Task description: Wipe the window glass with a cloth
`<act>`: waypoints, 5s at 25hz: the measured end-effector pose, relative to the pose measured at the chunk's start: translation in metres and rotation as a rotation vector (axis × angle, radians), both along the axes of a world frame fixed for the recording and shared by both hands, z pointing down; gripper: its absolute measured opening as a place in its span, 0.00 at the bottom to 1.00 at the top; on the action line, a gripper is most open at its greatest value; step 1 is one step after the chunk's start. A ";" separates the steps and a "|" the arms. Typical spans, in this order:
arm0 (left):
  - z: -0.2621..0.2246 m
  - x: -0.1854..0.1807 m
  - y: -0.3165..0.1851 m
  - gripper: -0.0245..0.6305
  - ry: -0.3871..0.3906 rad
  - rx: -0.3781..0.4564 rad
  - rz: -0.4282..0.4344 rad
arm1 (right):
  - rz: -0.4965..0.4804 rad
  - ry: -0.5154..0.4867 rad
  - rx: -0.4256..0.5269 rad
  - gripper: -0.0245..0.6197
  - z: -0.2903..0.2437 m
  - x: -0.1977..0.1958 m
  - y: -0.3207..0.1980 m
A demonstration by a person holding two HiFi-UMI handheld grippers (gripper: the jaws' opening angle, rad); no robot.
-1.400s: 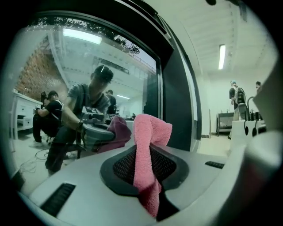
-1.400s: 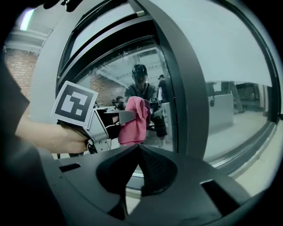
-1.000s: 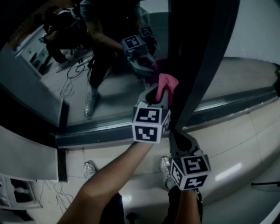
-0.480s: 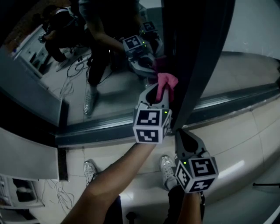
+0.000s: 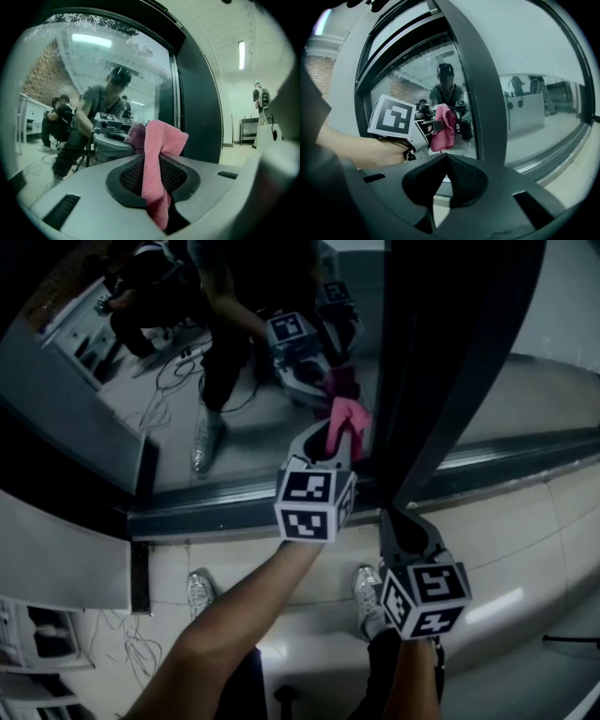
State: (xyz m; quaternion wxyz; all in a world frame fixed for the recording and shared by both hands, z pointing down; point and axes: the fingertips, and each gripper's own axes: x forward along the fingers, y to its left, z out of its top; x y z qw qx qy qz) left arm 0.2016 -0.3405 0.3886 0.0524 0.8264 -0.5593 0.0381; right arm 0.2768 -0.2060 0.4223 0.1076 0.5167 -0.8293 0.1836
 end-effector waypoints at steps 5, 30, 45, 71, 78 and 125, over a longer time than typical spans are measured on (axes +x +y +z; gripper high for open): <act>0.007 -0.032 0.007 0.13 -0.022 -0.011 -0.021 | -0.030 0.000 -0.001 0.05 0.001 -0.022 -0.003; 0.006 -0.267 0.060 0.13 -0.052 -0.027 -0.202 | -0.264 0.039 -0.001 0.05 0.014 -0.222 0.002; 0.009 -0.428 0.097 0.13 -0.053 -0.028 -0.375 | -0.430 0.053 -0.007 0.05 0.030 -0.352 0.029; 0.023 -0.658 0.153 0.13 0.018 -0.039 -0.721 | -0.581 0.071 -0.052 0.05 0.060 -0.491 0.075; 0.036 -0.694 0.163 0.13 0.018 -0.083 -0.802 | -0.646 0.095 -0.020 0.05 0.056 -0.529 0.087; 0.067 -0.056 0.065 0.13 0.021 -0.148 0.040 | 0.023 0.081 -0.067 0.05 0.006 -0.051 0.014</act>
